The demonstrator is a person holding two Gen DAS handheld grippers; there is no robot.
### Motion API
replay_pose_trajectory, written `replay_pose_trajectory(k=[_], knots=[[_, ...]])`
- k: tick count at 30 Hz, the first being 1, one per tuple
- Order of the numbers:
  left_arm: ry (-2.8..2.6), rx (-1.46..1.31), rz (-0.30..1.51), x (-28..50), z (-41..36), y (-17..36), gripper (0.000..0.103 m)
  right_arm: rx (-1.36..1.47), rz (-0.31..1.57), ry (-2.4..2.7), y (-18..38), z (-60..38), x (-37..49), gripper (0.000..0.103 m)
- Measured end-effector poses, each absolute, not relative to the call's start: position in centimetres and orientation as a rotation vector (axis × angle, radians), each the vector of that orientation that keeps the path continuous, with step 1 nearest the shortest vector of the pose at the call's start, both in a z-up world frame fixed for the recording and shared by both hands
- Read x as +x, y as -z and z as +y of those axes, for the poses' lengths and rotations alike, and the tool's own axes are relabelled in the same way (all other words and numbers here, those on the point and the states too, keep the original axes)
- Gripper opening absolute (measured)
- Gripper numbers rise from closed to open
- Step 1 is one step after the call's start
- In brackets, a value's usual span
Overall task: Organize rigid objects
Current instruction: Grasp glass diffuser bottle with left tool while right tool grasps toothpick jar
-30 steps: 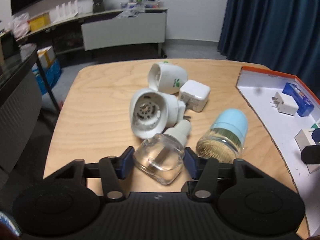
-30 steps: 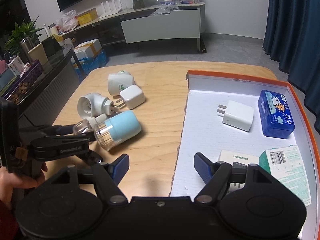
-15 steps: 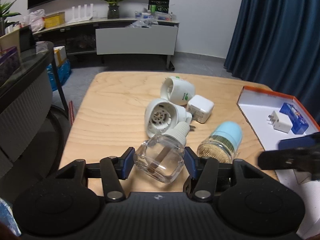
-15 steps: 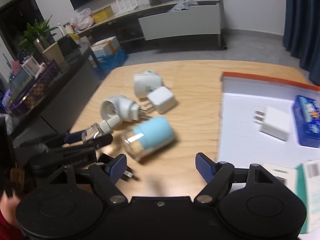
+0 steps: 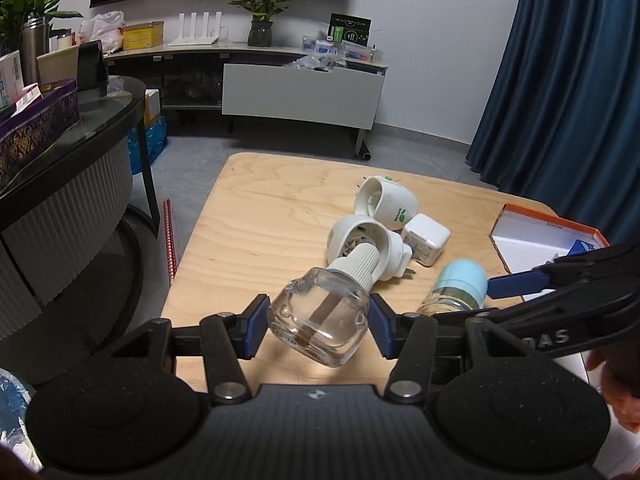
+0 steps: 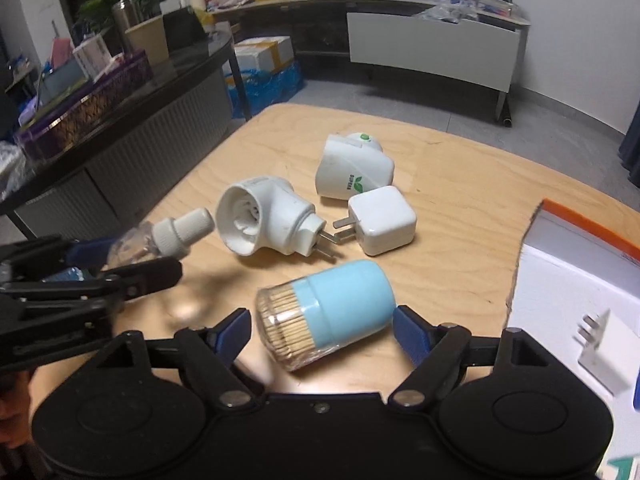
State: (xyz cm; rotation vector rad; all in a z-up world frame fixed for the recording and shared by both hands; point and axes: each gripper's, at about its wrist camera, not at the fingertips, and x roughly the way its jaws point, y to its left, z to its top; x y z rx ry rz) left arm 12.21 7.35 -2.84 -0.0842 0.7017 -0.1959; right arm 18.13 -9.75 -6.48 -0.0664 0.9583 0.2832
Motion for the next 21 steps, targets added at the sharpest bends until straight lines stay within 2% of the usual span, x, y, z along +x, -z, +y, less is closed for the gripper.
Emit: replay_pose_trajectory(k=[11,17,19,21], knots=[[0.188,-0.09,0.704,12.0,7.8,2.9,0.053,-0.149,0.923,-0.335,7.3,-9.4,19.8,0.093],[0.18,-0.09,0.705,12.1,7.8,3.1,0.053,-0.105,0.92,-0.374,7.6,-9.9,20.9,0.094],[0.178,-0.095,0.708,12.2,7.9,3.2,0.053,-0.043,0.914,-0.394,7.7,-10.3,20.8,0.089],[0.176,-0.097,0.709,12.2,7.8,3.2,0.053,-0.006,0.909,-0.388,7.8,-10.5,20.5,0.079]])
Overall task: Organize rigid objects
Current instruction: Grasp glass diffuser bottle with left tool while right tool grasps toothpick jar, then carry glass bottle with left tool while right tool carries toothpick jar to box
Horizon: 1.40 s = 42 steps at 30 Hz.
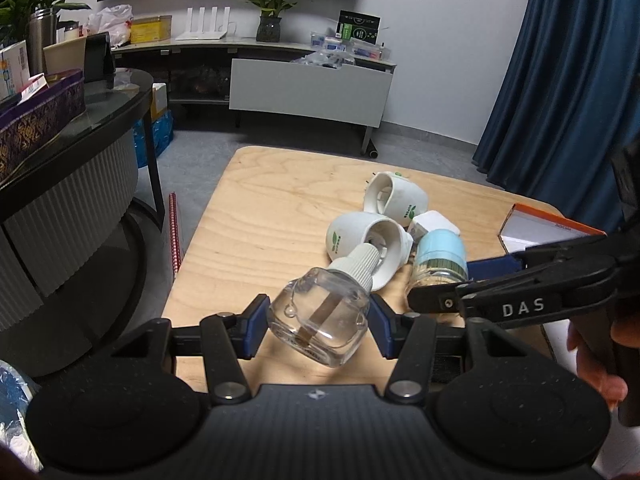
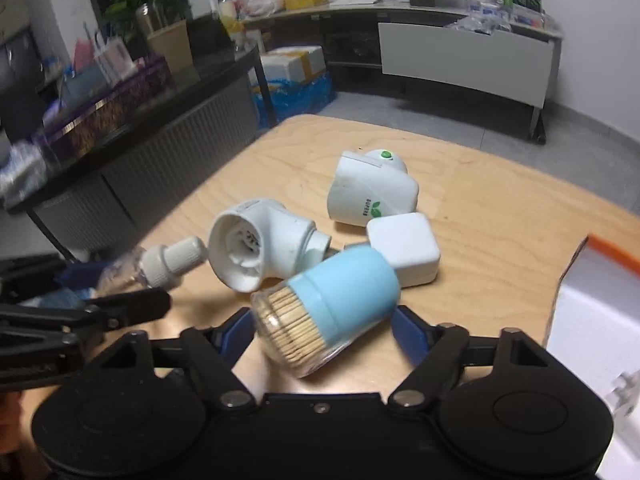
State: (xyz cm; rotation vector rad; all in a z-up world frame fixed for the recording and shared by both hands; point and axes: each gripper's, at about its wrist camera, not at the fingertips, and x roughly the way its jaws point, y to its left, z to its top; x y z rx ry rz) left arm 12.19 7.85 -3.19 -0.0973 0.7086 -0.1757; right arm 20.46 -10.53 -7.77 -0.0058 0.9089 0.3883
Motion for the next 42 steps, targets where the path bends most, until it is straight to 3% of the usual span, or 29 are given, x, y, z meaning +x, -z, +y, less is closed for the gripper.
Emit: replay_pose_trajectory(k=[4,6,8,16,19,21,22,42], knots=[[0.178,-0.099,0.706,12.2,7.8,3.1,0.053,0.027,0.917,-0.36,7.4,-10.8,19.7,0.072],[0.176,-0.102,0.705,12.2,7.8,3.2,0.053,0.05,0.92,-0.321,6.9,-10.8,19.4,0.086],[0.177,-0.104,0.704,12.2,7.8,3.2,0.053,0.096,0.908,-0.286,6.3,-11.0,19.2,0.09],[0.167,-0.11,0.701,12.2,7.9,3.2,0.053,0.21,1.004,-0.094,6.9,-9.9,21.9,0.092],[0.162,-0.114,0.703,12.2,8.0,3.2,0.053,0.221,1.003,-0.041,7.8,-10.0,22.4,0.086],[0.16,-0.116,0.702,12.2,8.0,3.1,0.053,0.152,0.995,-0.032,8.0,-9.6,22.4,0.064],[0.161,-0.117,0.701,12.2,8.0,3.1,0.053,0.124,0.995,-0.037,8.0,-9.6,22.2,0.06],[0.167,-0.096,0.667,9.9,5.9,-0.2,0.053,0.104,0.875,-0.053,1.8,-11.0,12.8,0.059]])
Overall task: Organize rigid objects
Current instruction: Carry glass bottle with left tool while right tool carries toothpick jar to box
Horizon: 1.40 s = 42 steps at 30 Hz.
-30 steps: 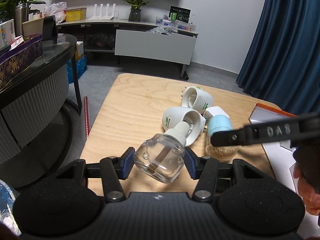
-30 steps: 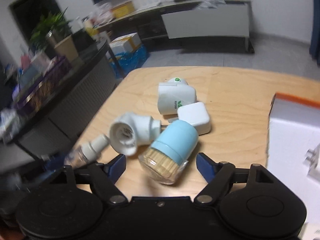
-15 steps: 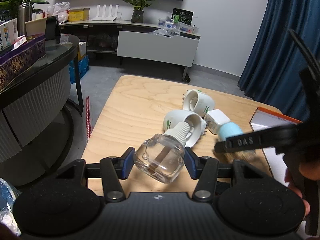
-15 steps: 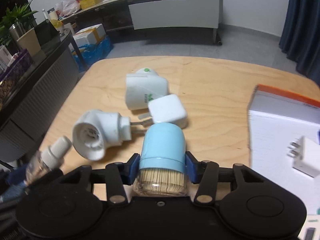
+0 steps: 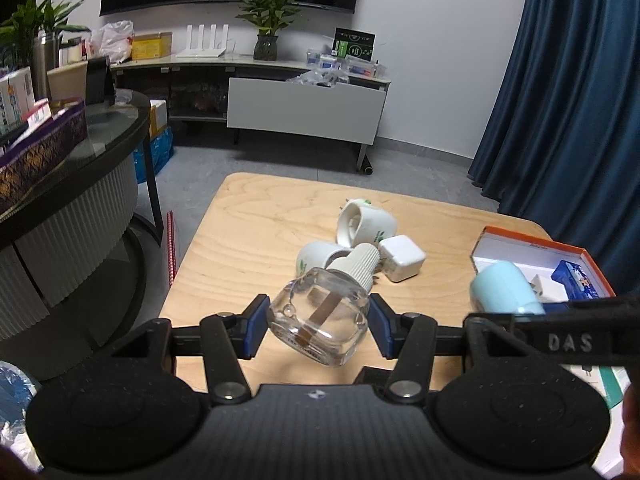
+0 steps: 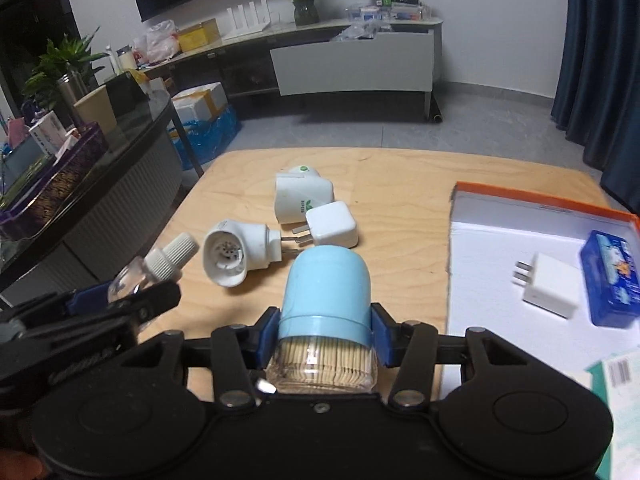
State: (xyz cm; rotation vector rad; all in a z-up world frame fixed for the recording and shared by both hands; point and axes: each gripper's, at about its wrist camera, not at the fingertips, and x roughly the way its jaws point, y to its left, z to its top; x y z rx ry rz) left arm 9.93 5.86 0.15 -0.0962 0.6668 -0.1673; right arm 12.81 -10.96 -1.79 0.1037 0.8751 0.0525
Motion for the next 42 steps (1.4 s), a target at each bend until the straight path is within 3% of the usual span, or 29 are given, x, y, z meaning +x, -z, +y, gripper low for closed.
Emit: replay_pose_trajectory(k=[42], knots=[[0.309,-0.031,0.656,6.2,-1.7,-3.1,0.053,0.13,0.77,0.085,-3.5,-18.0,3.7,0.059]])
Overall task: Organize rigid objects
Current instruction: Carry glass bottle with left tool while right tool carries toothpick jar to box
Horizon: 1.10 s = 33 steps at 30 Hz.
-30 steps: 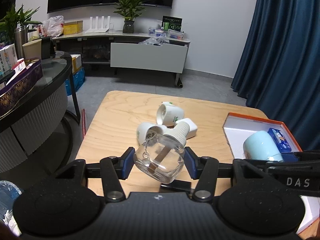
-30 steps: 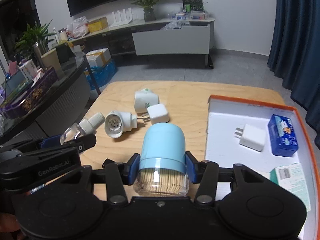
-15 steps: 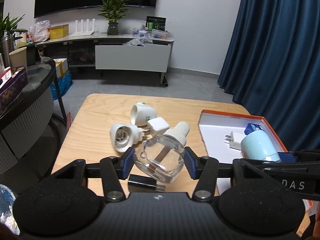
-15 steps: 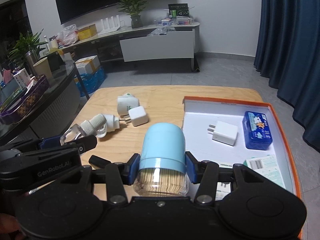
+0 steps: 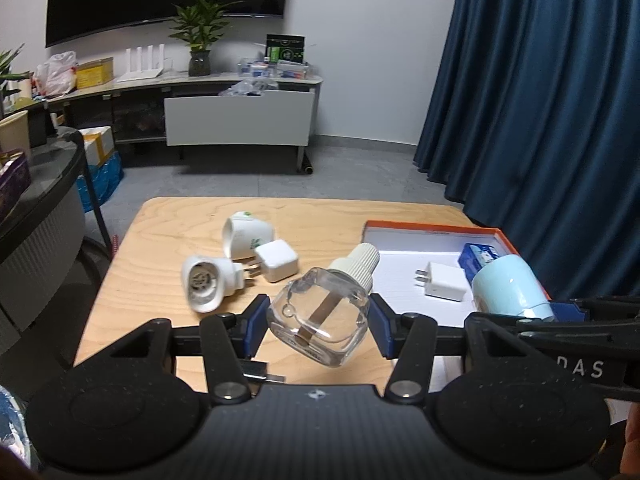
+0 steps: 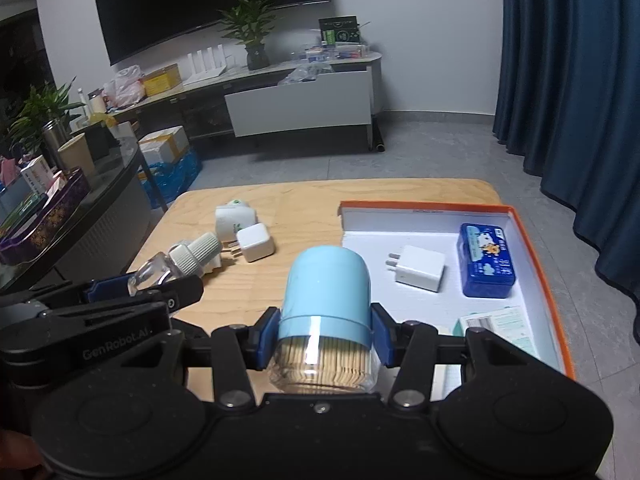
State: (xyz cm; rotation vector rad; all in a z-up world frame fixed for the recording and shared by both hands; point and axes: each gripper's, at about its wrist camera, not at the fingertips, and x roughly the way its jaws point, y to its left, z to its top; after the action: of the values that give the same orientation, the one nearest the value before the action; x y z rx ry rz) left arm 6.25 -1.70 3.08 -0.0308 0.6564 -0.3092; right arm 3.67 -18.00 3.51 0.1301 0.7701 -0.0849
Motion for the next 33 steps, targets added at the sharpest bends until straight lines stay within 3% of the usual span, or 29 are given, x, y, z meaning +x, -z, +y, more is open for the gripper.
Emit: replay_pose_trajectory(k=[33], knots=[[0.454,0.042,0.667,6.7,-7.8,-2.5,0.053,0.159,0.741,0.258,-4.3,-25.2,2.3,0.059]])
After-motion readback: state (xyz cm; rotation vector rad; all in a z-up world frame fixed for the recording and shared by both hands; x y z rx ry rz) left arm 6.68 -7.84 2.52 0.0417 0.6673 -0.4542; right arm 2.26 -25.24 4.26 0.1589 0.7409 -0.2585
